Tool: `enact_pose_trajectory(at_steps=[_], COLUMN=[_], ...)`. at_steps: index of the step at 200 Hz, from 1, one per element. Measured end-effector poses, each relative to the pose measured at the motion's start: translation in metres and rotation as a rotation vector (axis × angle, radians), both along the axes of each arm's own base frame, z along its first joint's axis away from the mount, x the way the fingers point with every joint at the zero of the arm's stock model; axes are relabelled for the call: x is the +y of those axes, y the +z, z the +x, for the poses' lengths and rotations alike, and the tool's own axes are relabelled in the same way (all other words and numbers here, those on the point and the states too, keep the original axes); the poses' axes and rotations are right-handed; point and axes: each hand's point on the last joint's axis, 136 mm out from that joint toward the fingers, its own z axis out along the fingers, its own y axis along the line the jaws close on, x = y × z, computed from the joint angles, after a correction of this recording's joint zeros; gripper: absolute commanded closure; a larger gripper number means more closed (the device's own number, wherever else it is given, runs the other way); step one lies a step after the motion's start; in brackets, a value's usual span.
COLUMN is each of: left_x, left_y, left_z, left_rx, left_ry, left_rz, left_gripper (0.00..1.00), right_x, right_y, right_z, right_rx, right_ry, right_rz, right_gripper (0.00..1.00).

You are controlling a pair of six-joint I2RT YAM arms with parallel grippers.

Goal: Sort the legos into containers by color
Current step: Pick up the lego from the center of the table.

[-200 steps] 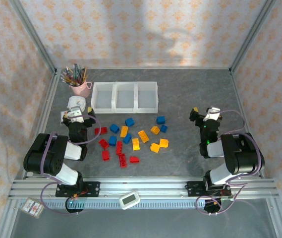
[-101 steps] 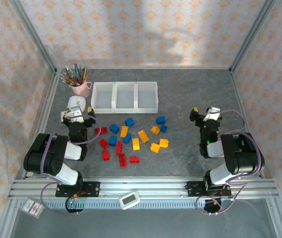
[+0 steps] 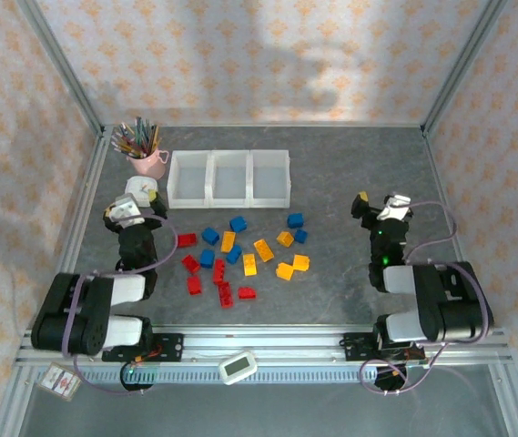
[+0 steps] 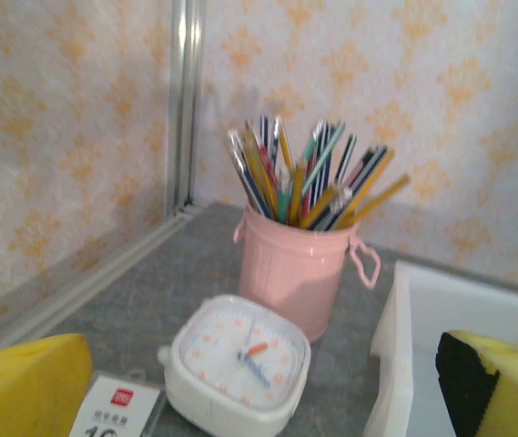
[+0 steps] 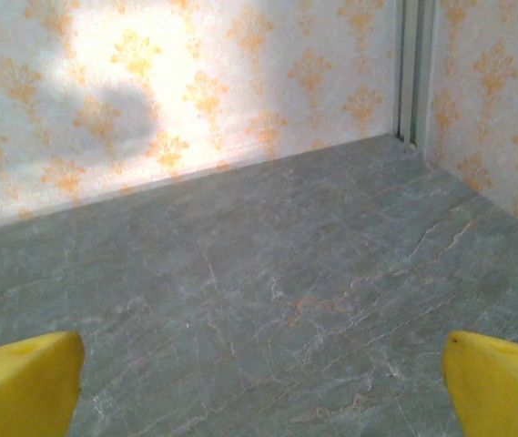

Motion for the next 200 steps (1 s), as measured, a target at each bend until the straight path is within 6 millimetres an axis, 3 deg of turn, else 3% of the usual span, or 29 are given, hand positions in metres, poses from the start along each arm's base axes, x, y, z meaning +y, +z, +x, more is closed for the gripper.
enact_pose_trajectory(at_steps=[37,83,106,142,177,200], left_x=[0.004,0.006,0.004,-0.010,-0.034,-0.071], left_y=[0.028,0.047,0.046,0.042,0.032,0.007], left_z=[-0.015,-0.033,-0.040,-0.031,-0.019,-0.017], left_rx=[-0.079,-0.178,-0.173,-0.023,0.144,0.296], left_ry=[0.021,0.022,0.009,-0.046,-0.134,-0.230], left_rz=[-0.095,-0.284,-0.360,-0.424,-0.511,-0.561], left_gripper=[0.00,0.00,0.01,0.01,0.01,0.01], right_x=[-0.001,0.001,0.010,0.033,0.081,0.106], right_y=[0.033,0.066,0.047,0.017,0.020,0.019], right_z=[0.000,0.007,0.005,-0.002,0.002,0.000], right_rx=[-0.048,-0.050,0.035,0.194,0.307,0.365], right_ry=[-0.012,-0.038,-0.019,0.039,0.176,0.253], right_rz=[0.085,0.373,0.460,0.513,0.477,0.454], right_gripper=[0.00,0.00,0.00,0.00,0.00,0.00])
